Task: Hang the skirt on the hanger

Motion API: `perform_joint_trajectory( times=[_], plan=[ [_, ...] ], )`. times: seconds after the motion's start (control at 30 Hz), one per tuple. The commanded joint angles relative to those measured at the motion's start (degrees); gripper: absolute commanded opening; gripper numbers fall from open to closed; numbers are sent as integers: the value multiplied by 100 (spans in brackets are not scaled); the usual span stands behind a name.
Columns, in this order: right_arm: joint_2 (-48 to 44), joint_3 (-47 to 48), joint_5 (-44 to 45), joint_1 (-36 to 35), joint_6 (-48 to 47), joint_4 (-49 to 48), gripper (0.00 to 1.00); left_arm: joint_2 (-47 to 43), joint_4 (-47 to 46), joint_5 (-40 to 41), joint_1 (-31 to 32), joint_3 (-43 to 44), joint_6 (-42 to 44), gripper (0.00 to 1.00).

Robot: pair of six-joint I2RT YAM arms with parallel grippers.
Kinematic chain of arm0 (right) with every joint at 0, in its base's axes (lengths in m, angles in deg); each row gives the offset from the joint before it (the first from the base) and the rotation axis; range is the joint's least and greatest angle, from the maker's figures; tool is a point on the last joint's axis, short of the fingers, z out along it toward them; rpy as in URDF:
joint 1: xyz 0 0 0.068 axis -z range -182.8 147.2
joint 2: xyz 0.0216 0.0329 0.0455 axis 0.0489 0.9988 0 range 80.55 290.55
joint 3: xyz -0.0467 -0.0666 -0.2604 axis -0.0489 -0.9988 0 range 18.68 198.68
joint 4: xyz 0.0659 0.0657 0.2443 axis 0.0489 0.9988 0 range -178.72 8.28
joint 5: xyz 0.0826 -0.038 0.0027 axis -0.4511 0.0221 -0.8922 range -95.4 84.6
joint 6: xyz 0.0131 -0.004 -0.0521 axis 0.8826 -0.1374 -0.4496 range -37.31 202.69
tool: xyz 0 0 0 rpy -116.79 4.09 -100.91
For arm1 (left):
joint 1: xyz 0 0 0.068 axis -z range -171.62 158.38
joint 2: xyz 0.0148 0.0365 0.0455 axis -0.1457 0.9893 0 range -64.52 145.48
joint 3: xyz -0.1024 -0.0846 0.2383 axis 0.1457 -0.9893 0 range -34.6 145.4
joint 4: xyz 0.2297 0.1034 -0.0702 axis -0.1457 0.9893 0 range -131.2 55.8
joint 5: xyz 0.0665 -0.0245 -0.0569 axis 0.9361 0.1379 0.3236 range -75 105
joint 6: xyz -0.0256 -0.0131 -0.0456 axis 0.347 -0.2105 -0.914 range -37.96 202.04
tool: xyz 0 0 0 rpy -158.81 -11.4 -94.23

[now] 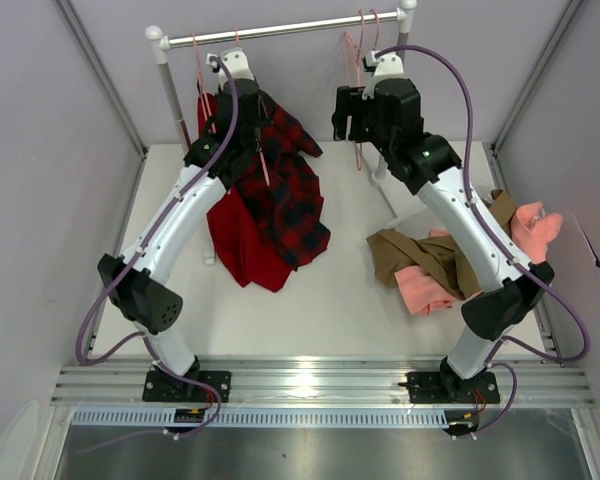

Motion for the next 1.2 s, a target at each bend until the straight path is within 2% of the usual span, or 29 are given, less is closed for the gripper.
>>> perform_joint_trajectory(
  times=[0.0,0.03,0.1,0.13,0.2,0.23,0.33,0.4,0.5,0.67,0.7,0.73,0.83,0.87,0.97,1.03,1.17],
  plan=[
    [-424,651,-275,-3,-65,240,77,-563,-235,-452,-25,256,170,39],
    [-467,705,-258,15,-74,327,79,-737,-262,-540,-25,273,196,53],
    [-485,801,-240,120,-74,407,79,-914,-280,-855,-17,343,328,66],
    [-477,932,-205,173,-57,520,80,-1002,-253,-979,-25,378,355,78],
    [-450,1065,-48,339,48,670,80,-1222,-131,-1243,-17,579,495,89],
    [-459,1161,-21,401,75,827,81,-1283,61,-1523,-17,650,530,99],
    [-573,1171,137,595,215,1056,81,-1512,492,-2199,10,879,706,99],
    [-862,961,252,691,303,1171,85,-1766,695,-2421,53,880,776,99],
    [-1527,251,515,989,619,1408,90,-2292,1082,-2834,106,599,759,99],
    [-2935,-1445,876,1306,1313,1725,94,-3269,1048,-3913,203,-806,733,99],
    [-3425,-2066,911,1403,1454,1821,95,-3540,1030,-4073,264,-973,724,99],
    [-3665,-2368,1025,1438,1777,1883,95,-3665,1004,-4144,317,-1488,689,99],
    [-4535,-3485,1288,1553,2254,2164,96,-4068,1003,-4372,528,-2168,601,99],
    [-4702,-3687,1533,1631,2629,2321,96,-4148,1038,-4391,572,-2623,557,99],
    [-5186,-4312,1702,1781,3010,2744,96,-4403,1161,-4601,800,-3030,461,99],
    [-5354,-4732,1772,1825,3169,2824,97,-4614,1144,-4532,1011,-3637,399,99],
    [-5250,-5314,1738,2019,3266,2754,97,-4974,733,-4329,1170,-4832,66,99]
  ],
)
